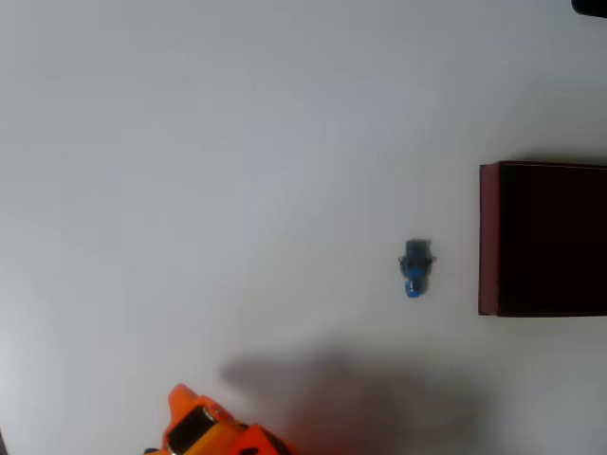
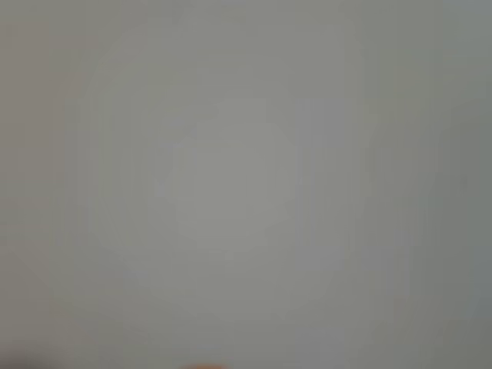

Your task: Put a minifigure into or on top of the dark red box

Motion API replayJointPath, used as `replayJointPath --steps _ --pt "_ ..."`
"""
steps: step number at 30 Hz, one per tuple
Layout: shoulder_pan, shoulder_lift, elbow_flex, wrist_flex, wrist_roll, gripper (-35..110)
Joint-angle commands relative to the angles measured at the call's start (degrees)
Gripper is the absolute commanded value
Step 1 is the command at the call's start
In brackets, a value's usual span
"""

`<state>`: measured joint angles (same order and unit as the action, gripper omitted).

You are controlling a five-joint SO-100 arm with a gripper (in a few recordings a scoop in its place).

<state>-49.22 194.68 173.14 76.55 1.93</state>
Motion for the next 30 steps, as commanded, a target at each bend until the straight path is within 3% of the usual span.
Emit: replayJointPath --steps 1,18,22,24,28,30 --pt "-0.4 0.8 -0.1 1.2 0.8 0" --pt "0.3 0.8 -0.1 1.2 2.9 0" --pt "4.3 0.8 1.1 -2.8 17.1 0" --pt "4.6 0.8 2.5 -9.7 24.0 0" --pt "10.3 0.6 -2.3 0.0 44.9 0" --pt "17.2 -2.3 -4.9 2.2 50.7 2"
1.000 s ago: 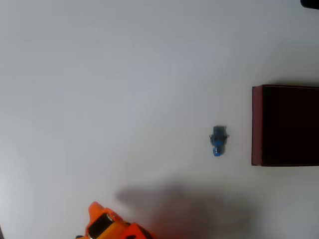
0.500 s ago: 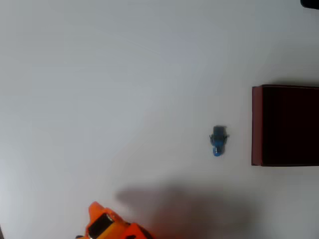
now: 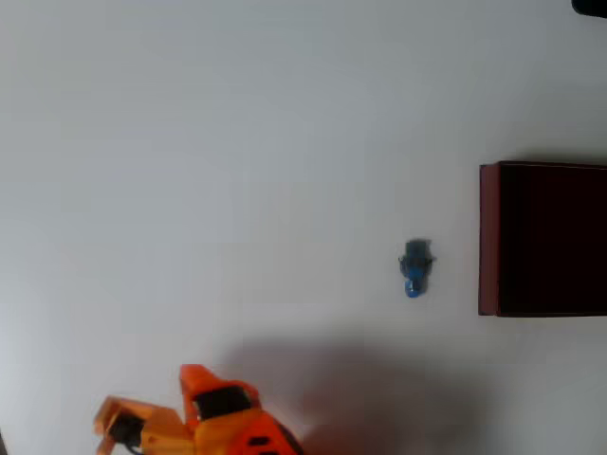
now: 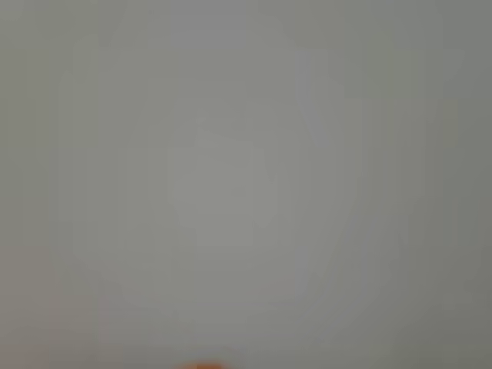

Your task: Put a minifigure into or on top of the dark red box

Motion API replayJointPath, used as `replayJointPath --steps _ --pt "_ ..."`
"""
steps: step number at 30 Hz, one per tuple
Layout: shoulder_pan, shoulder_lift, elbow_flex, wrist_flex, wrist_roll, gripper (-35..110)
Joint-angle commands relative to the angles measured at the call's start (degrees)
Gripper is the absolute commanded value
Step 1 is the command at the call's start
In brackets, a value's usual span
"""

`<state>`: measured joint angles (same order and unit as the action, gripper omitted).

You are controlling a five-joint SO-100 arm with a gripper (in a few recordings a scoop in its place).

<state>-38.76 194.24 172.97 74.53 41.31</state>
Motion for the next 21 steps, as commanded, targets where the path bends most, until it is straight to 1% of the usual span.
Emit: replayJointPath --steps 1,2,4,6,9,11,13,15,21 --pt "9.8 -1.9 -5.0 4.7 14.1 4" --pt "13.4 -1.9 -5.4 5.5 15.6 5" --pt "20.3 -2.1 -7.1 9.1 18.3 12" --pt "27.3 -3.3 -8.7 11.2 19.1 14" --pt "37.5 -10.7 -13.5 11.3 15.6 16" --pt "43.0 -21.4 -19.9 11.3 13.4 17" --pt "47.4 -32.9 -26.6 11.3 11.5 18" --pt "51.0 -40.3 -31.6 11.5 10.6 19" --pt "57.7 -43.8 -32.1 7.7 14.7 20"
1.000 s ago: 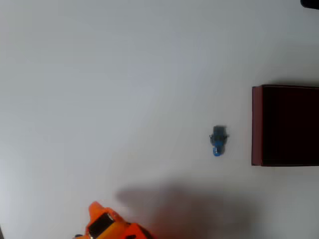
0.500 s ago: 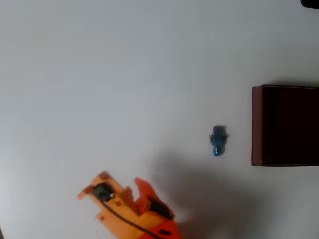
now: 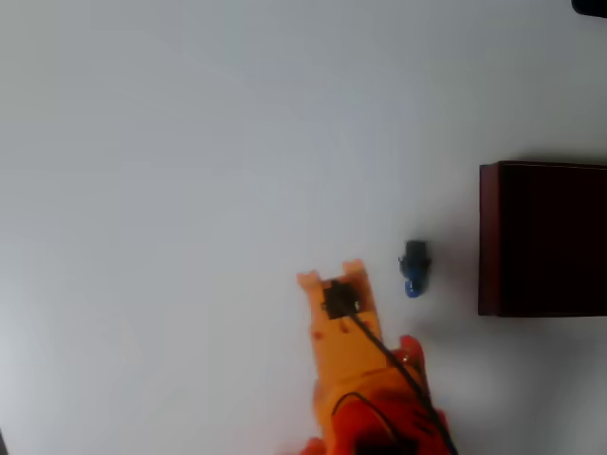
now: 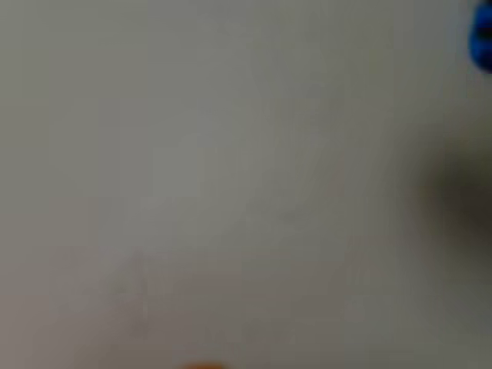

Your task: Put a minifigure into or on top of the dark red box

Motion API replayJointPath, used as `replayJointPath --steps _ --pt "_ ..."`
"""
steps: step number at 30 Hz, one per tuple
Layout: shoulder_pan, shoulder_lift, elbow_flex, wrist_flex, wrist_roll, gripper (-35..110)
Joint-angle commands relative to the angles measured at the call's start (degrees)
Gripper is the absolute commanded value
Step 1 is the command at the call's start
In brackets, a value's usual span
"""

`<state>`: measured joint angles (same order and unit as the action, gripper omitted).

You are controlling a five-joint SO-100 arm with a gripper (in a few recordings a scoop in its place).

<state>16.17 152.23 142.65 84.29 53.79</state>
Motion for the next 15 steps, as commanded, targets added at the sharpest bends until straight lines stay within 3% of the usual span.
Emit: replayJointPath --steps 1,15 --pt "3.3 -3.0 -1.6 -3.3 3.0 20" --pt "7.5 -25.5 -3.6 -19.2 10.5 21"
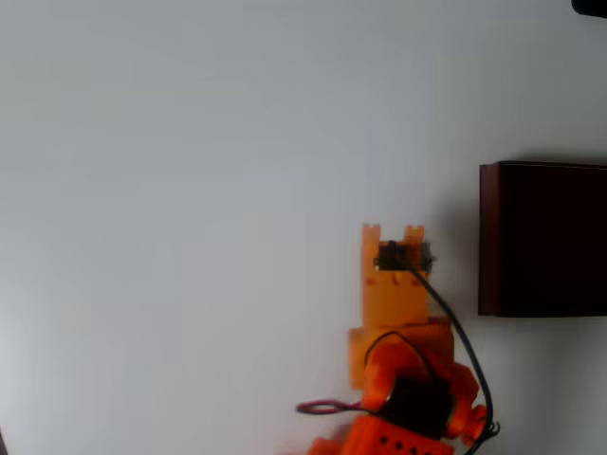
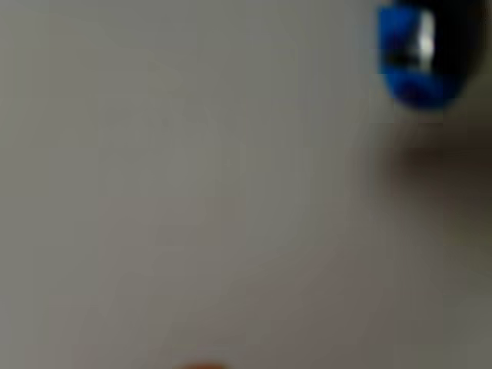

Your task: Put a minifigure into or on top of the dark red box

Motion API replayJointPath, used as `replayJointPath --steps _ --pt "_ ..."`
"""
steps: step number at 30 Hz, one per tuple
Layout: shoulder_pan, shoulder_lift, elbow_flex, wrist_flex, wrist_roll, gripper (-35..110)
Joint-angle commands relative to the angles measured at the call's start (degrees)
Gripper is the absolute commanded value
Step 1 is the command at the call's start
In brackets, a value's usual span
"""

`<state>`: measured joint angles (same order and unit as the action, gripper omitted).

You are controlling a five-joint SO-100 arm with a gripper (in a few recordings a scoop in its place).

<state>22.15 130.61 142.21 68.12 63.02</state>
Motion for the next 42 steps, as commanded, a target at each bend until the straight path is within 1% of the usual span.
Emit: replayJointPath --steps 1,6,13,29,32,36,42 --pt "1.5 -6.1 -3.6 -4.3 1.7 21" --pt "2.0 -15.4 -6.9 -8.0 1.1 21" --pt "2.6 -25.0 -12.6 -9.8 0.8 21" --pt "1.6 -33.0 -17.0 -11.0 2.5 19" --pt "1.7 -34.1 -17.9 -10.5 2.6 15" --pt "1.7 -35.2 -18.8 -10.3 2.4 5" --pt "1.7 -35.4 -19.1 -10.2 2.3 0"
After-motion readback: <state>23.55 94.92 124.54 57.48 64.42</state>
